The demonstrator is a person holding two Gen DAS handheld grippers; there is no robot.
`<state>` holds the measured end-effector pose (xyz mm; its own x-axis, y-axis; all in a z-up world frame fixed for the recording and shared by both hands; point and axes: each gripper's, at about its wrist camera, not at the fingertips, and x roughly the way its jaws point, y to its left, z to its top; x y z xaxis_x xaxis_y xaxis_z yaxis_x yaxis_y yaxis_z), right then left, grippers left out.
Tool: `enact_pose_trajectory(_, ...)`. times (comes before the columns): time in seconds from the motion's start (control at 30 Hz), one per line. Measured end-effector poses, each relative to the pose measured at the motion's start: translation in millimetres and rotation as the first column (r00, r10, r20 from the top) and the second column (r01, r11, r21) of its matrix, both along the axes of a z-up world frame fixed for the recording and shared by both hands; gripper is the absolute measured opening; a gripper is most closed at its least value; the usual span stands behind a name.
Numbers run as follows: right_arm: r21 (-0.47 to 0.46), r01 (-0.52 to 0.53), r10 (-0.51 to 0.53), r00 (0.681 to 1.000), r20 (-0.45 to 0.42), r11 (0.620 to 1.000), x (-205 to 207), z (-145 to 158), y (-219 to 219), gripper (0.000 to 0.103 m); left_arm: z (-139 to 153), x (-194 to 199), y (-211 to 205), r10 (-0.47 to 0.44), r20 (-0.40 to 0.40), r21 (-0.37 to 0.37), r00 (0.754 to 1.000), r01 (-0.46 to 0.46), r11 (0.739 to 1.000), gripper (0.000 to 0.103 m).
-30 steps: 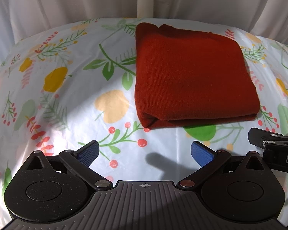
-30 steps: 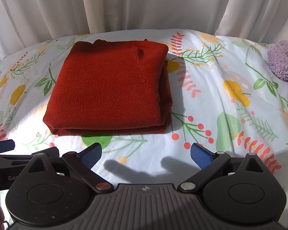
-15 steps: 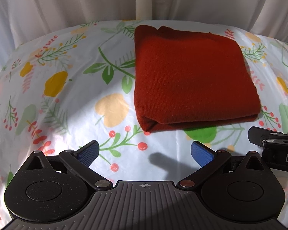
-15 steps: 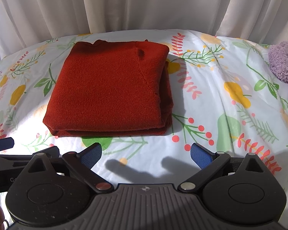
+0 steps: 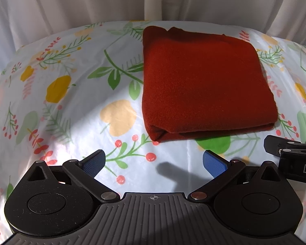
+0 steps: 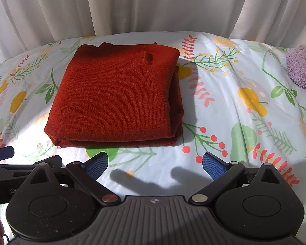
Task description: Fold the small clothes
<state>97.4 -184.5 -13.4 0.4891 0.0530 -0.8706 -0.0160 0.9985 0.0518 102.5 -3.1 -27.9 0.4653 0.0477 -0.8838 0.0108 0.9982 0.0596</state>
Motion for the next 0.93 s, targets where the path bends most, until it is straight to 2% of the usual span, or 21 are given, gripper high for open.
enact_pose_trajectory(0.3, -0.001, 0.009, -0.009, 1.000, 0.001, 1.000, 1, -2, -6, 0.099, -3, 2, -1, -0.010, -0.014, -0.023, 1.000, 0.010, 1.000, 0.103)
enact_pose_trajectory(0.8, -0.012, 0.020, -0.020, 1.000, 0.002, 1.000, 4, -2, -9, 0.099, 1, -3, -11, -0.023, 0.043, 0.083, 0.999, 0.020, 0.996, 0.103)
enact_pose_trajectory(0.93, -0.013, 0.030, -0.030, 1.000, 0.003, 0.999, 4, -2, -11, 0.099, 1, -3, -9, -0.021, 0.042, 0.067, 0.999, 0.018, 0.998, 0.103)
